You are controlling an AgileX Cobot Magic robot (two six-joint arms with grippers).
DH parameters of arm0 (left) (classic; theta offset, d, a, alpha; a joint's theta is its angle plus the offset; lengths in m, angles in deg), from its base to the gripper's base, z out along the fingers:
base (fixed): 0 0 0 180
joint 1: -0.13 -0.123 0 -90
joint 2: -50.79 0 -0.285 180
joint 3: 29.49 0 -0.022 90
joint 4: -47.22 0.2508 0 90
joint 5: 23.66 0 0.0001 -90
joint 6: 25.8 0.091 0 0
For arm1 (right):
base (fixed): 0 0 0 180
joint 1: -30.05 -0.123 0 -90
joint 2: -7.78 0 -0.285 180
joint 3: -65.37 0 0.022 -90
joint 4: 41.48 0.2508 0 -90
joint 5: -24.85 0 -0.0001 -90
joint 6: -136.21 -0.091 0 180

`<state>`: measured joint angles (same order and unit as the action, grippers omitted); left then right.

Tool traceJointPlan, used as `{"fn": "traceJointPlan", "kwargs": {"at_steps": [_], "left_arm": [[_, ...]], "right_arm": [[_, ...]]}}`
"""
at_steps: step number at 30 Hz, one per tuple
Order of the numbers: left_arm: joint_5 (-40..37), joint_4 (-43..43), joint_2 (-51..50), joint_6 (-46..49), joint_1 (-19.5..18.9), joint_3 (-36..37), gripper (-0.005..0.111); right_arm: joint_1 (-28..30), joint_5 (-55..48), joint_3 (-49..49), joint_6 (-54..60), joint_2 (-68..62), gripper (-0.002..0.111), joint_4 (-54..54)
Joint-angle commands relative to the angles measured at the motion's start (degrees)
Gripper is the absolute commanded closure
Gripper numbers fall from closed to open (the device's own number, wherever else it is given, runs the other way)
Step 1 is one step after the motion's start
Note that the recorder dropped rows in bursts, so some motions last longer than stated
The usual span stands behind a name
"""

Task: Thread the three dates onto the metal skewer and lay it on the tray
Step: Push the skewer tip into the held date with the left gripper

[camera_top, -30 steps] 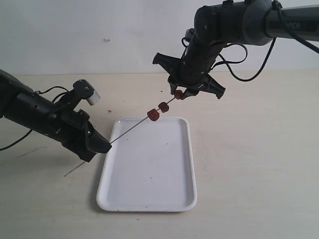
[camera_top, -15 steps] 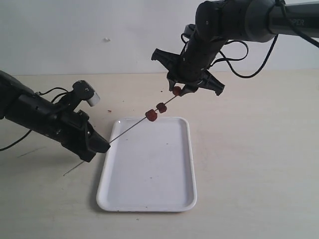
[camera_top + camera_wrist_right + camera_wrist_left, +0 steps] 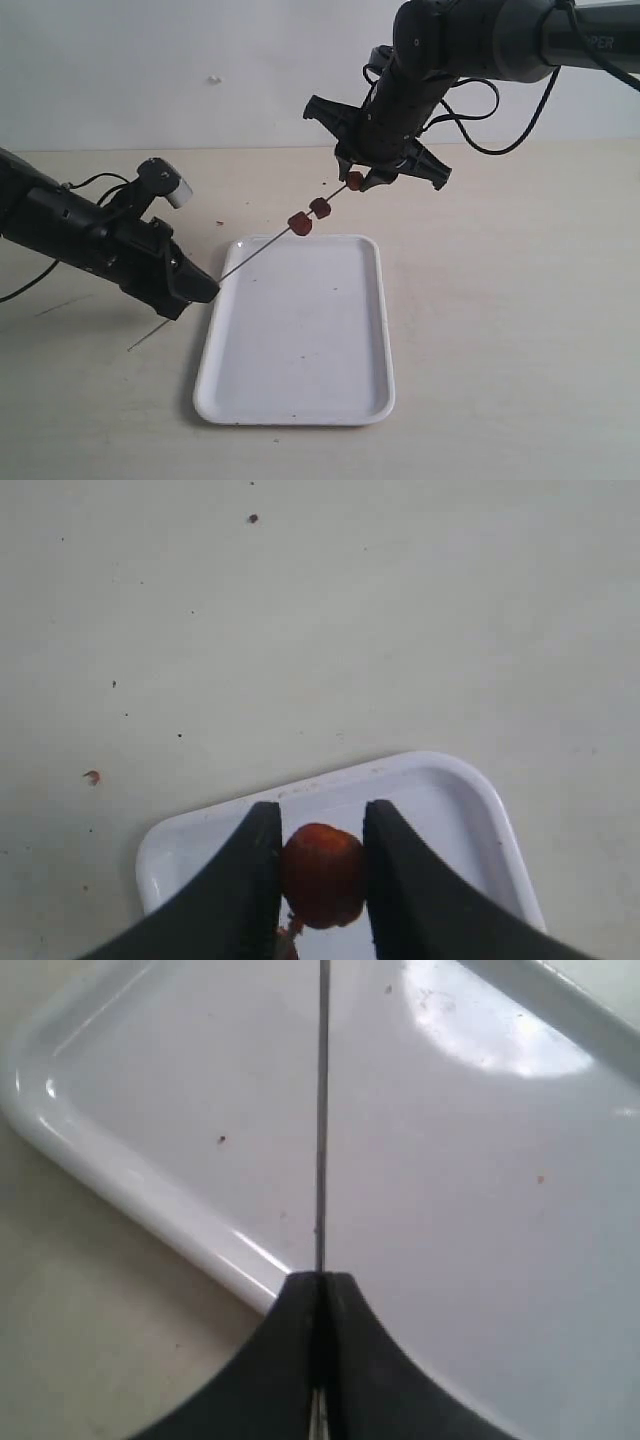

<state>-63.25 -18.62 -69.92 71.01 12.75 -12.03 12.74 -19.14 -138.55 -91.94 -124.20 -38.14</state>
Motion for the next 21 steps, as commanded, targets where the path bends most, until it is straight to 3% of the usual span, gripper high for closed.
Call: {"fn": "traceJointPlan", "kwargs": {"at_steps": [1,21], "left_arm": [[-1.3,-1.1,0.2,0.2,-0.1,0.2,0.107],[-1.5,-0.7,0.2,0.6,0.0,0.2,0.107]], "right_arm": [[0.2,0.5,0.1,0.6,0.7,0.080,-0.3],[0.2,0.4,0.1,1.5,0.7,0.080,-0.2]]}}
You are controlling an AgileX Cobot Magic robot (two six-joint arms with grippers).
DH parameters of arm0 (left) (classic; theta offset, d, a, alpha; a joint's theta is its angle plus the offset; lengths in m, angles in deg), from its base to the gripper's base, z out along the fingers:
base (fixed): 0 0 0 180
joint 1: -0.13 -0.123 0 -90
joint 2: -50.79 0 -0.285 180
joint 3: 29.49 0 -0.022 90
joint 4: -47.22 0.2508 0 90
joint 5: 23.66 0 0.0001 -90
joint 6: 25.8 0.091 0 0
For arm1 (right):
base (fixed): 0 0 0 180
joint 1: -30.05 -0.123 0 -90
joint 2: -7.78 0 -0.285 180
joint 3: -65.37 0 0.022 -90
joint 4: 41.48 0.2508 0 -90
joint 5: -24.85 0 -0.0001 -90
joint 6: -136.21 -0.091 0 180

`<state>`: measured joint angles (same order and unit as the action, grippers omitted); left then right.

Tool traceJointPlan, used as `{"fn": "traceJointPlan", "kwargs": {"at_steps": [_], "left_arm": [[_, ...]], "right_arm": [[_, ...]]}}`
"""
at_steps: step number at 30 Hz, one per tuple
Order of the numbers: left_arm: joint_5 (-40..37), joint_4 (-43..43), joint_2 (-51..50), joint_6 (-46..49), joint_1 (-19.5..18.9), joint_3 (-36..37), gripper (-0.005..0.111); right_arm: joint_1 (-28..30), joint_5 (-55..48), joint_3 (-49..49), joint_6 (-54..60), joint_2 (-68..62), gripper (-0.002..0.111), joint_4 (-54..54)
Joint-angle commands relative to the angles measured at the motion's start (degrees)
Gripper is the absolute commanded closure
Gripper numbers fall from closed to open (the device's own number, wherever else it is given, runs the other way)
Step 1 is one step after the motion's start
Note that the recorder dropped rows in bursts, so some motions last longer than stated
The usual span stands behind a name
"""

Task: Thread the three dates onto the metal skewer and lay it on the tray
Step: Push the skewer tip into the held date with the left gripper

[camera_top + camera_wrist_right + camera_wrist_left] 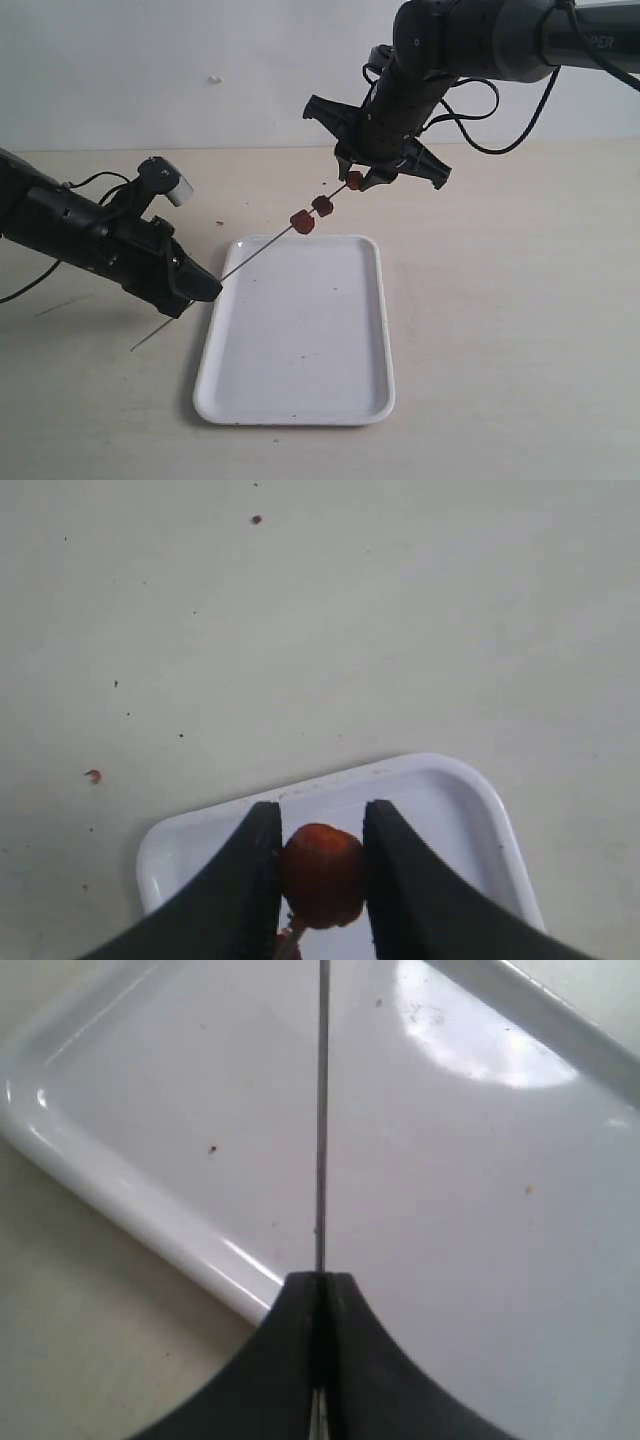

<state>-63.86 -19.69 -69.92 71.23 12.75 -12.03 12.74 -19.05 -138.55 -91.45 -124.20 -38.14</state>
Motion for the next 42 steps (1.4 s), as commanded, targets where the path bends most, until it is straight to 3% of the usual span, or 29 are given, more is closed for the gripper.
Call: {"fn": "traceJointPlan", "kwargs": {"at_steps": [1,42], "left_arm": [[-1.1,0.7,0.2,0.4,0.0,0.2,0.107],[-0.1,-1.8,0.2,0.2,0.0,0.2,0.107]], "right_arm": [[0.2,0.4,0.1,1.0,0.7,0.080,-0.2],[0.0,0.6,0.1,2.3,0.7,0.080,1.5]]}}
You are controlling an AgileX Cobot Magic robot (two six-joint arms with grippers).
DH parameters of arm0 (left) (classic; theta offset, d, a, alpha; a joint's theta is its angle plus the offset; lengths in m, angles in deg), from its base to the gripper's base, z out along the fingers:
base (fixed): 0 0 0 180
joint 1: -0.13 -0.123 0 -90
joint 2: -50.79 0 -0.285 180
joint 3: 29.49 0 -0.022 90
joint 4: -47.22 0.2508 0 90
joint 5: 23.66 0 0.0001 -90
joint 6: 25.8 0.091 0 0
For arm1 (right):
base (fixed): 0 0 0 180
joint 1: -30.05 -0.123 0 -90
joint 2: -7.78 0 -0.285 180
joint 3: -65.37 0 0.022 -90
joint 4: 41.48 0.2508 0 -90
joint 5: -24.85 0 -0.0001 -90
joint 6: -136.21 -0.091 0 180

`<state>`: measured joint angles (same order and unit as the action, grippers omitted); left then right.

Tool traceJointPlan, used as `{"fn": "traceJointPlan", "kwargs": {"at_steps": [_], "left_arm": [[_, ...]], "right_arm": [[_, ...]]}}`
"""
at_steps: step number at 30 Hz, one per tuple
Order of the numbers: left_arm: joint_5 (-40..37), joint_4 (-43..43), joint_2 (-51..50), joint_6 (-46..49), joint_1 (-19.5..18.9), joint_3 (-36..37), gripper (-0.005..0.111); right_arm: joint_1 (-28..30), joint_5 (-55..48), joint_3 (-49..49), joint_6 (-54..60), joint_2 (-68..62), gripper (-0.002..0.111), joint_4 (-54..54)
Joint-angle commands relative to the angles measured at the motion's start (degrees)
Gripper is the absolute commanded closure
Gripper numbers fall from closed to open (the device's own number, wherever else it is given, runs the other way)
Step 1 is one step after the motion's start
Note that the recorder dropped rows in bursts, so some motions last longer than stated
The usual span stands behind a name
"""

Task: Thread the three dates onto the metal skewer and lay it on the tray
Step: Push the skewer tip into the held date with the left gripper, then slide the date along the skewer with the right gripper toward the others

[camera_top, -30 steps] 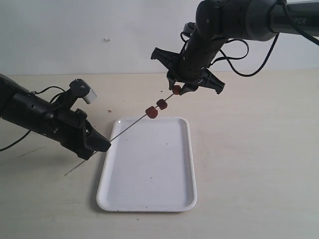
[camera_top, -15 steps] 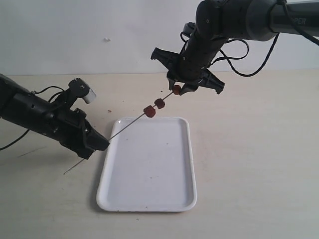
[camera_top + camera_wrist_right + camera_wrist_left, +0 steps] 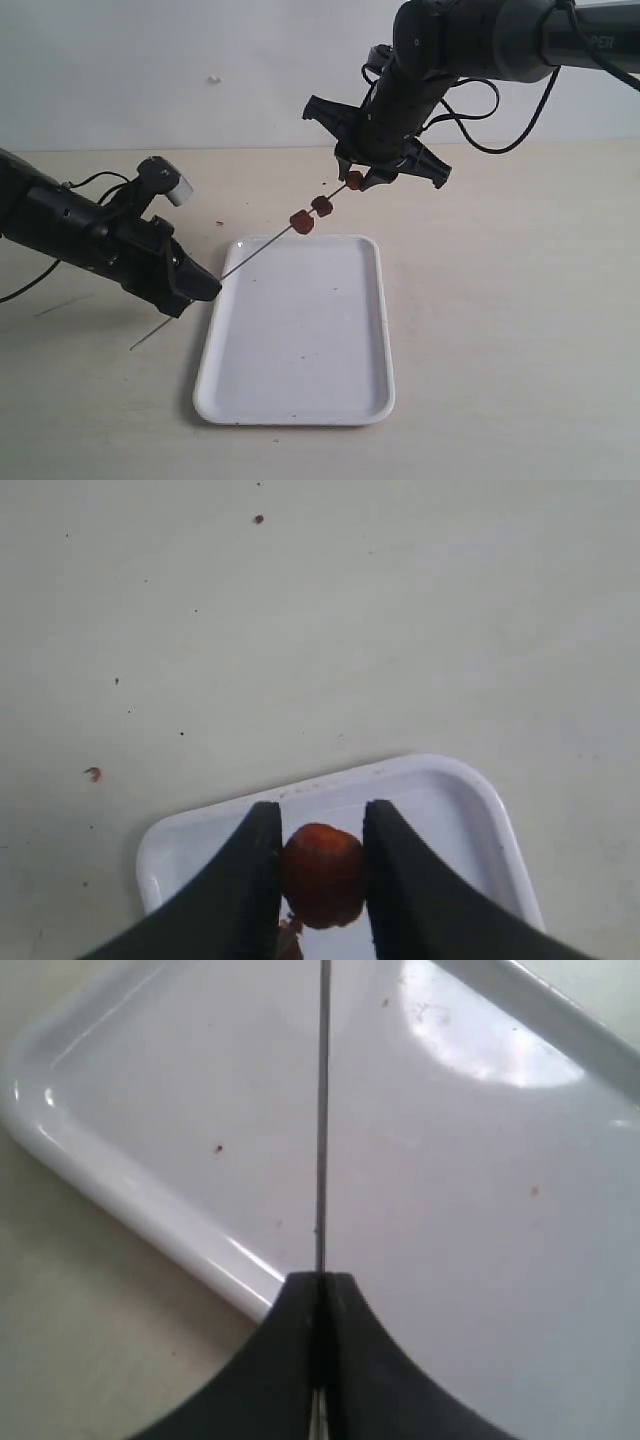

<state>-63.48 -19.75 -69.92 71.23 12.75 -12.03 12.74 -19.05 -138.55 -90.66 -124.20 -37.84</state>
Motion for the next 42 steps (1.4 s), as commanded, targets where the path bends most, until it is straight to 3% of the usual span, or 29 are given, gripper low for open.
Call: {"fn": "traceJointPlan", "kwargs": {"at_steps": [1,25,33,42], "left_arm": [[-0.4,-2.2,0.2,0.2,0.0,0.2,0.107],[-3.0,-3.4,0.2,-4.5,0.1,-1.9,0.107],[-1.8,-3.2,0.2,-5.9,2.7,-3.0,0.107],[-0.6,-2.9,0.2,-5.8,2.8,-3.0,0.107]], "right_arm": [[0.0,0.7,0.1,2.2,0.7,0.080,2.1],[0.0,2.1,0.1,8.2,1.0,0.080,6.0],[-1.3,3.2,0.1,7.9,1.0,0.080,6.4],[-1.3,3.4,0.1,8.1,1.0,0.080,6.7]]}}
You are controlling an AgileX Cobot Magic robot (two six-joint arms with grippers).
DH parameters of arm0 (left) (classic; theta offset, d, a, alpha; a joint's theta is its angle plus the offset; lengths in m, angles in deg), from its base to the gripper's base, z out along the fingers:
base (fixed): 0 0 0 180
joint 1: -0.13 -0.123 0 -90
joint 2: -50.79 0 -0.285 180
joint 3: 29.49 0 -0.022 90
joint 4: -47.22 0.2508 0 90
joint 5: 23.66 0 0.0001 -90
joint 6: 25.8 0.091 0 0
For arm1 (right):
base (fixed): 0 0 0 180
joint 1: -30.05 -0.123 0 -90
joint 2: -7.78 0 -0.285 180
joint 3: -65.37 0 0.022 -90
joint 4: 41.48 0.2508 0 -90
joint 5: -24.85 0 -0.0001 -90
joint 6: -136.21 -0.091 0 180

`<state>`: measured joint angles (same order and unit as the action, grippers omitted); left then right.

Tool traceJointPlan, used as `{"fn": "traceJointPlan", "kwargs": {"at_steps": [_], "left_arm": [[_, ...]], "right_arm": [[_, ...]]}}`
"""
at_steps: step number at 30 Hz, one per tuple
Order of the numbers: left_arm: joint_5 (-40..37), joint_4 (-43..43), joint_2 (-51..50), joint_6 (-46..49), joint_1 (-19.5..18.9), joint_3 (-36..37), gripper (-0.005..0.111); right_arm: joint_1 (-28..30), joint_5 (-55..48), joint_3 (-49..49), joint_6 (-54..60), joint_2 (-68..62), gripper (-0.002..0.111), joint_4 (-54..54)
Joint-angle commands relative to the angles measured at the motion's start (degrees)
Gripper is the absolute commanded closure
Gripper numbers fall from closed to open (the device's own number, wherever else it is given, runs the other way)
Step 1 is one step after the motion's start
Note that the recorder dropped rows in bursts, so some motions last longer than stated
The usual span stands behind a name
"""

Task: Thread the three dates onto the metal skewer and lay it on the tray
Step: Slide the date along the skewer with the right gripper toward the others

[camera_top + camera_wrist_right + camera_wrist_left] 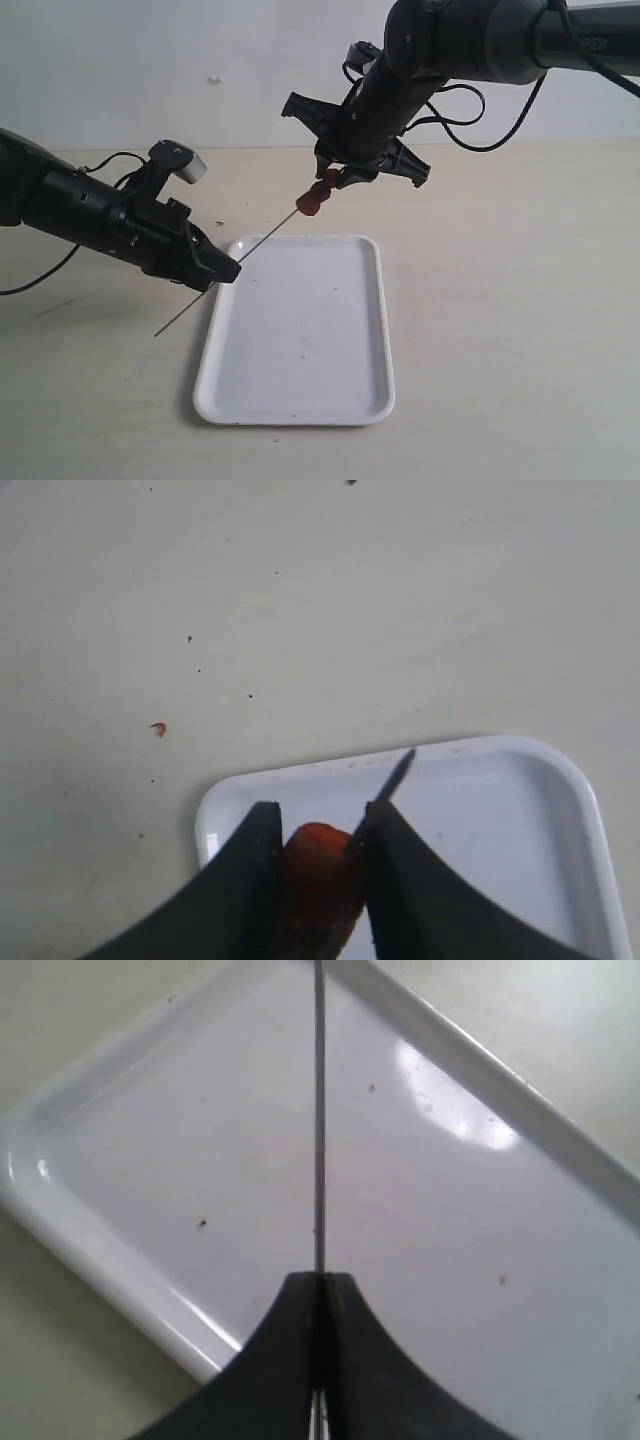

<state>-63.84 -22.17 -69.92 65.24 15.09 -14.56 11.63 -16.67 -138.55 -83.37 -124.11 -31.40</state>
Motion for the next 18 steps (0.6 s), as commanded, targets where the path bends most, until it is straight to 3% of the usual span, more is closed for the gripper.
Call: {"fn": "traceJointPlan", "kwargs": {"at_steps": [1,10,18], "left_arm": [[-0.3,-0.5,0.2,0.2,0.5,-0.5,0.107],[-0.2,-0.2,0.2,2.2,0.5,-0.5,0.107],[-0.2,-0.2,0.2,2.8,0.5,-0.5,0.107]], "right_arm": [[-0.2,1.0,0.1,0.8,0.9,0.080,0.3],[-0.2,0.8,0.1,2.5,0.3,0.080,1.7],[-0.2,0.7,0.1,11.5,0.3,0.080,1.9]]}}
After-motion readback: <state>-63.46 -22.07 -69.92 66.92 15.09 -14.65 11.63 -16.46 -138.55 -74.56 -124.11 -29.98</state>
